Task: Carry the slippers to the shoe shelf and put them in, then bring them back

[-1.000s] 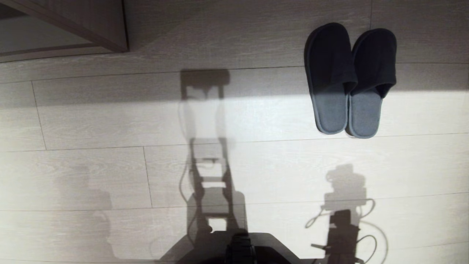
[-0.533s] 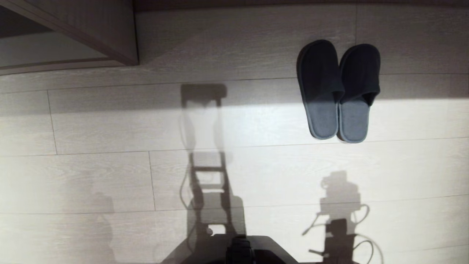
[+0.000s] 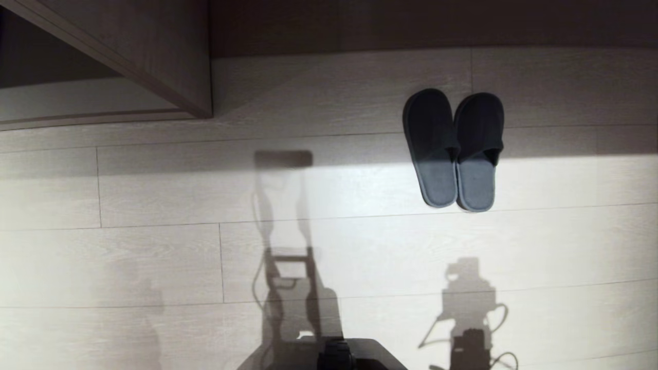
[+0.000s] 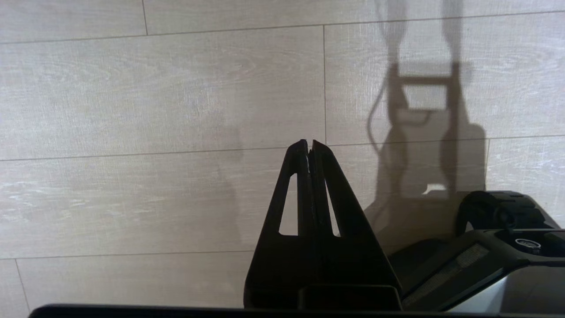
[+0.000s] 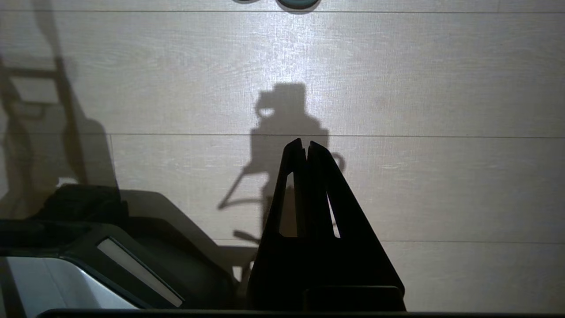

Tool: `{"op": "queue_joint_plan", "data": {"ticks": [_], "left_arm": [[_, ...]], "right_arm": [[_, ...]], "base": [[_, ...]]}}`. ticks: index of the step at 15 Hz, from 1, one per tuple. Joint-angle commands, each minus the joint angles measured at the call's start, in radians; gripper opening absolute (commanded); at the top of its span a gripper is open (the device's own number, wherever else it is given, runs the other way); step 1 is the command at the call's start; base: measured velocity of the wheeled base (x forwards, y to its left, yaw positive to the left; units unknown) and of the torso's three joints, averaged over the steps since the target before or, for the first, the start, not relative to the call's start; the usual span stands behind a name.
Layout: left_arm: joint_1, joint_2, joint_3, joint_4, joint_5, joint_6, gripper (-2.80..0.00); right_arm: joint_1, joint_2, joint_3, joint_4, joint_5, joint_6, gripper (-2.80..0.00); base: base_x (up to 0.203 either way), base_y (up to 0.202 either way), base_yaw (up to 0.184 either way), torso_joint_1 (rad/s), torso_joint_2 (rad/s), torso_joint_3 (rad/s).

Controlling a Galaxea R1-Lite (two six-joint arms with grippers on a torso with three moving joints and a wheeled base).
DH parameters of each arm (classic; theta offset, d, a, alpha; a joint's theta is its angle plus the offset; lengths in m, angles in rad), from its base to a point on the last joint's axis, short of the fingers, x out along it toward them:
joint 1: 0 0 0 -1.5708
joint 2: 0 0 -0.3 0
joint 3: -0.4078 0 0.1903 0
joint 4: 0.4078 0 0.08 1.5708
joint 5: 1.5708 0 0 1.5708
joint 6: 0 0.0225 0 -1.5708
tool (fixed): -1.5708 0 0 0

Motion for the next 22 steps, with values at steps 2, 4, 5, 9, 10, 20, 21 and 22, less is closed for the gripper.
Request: {"op": "queue_joint_plan", "data": {"ticks": [2,4,5,9,10,20,21,22], "left_arm": [[0.001,0.0,0.0,-0.001,0.0,0.0,-2.8],[0.002,0.0,0.0,-0.001,0.0,0.0,-2.8],[0.001,0.0,0.0,-0.001,0.0,0.0,-2.8],[0.002,0.0,0.0,-0.001,0.0,0.0,-2.8],[0.002,0.0,0.0,-0.001,0.0,0.0,-2.8],[0.0,0.0,0.0,-0.001,0.0,0.0,-2.8],[0.0,0.0,0.0,-0.001,0.0,0.0,-2.8],[0.0,0.0,0.0,-0.001,0.0,0.0,-2.8]], "right_arm": [[0.001,0.005,0.0,-0.001,0.0,0.0,-2.8],[0.001,0.005,0.0,-0.001,0.0,0.002,-2.8],[0.001,0.005,0.0,-0.001,0.0,0.001,-2.8],[0.001,0.005,0.0,-0.002,0.0,0.0,-2.8],[-0.001,0.005,0.0,-0.002,0.0,0.002,-2.8],[0.001,0.005,0.0,-0.001,0.0,0.002,-2.8],[0.001,0.005,0.0,-0.001,0.0,0.002,-2.8],[0.001,0.005,0.0,-0.001,0.0,0.001,-2.8]], "base": [[0.0,0.0,0.0,0.001,0.0,0.204],[0.0,0.0,0.0,0.005,0.01,0.209],[0.0,0.0,0.0,0.002,0.01,0.196],[0.0,0.0,0.0,0.001,0.0,0.205],[0.0,0.0,0.0,0.004,0.0,0.2],[0.0,0.0,0.0,0.003,0.0,0.201],[0.0,0.0,0.0,0.002,0.0,0.199],[0.0,0.0,0.0,0.002,0.0,0.2]]}}
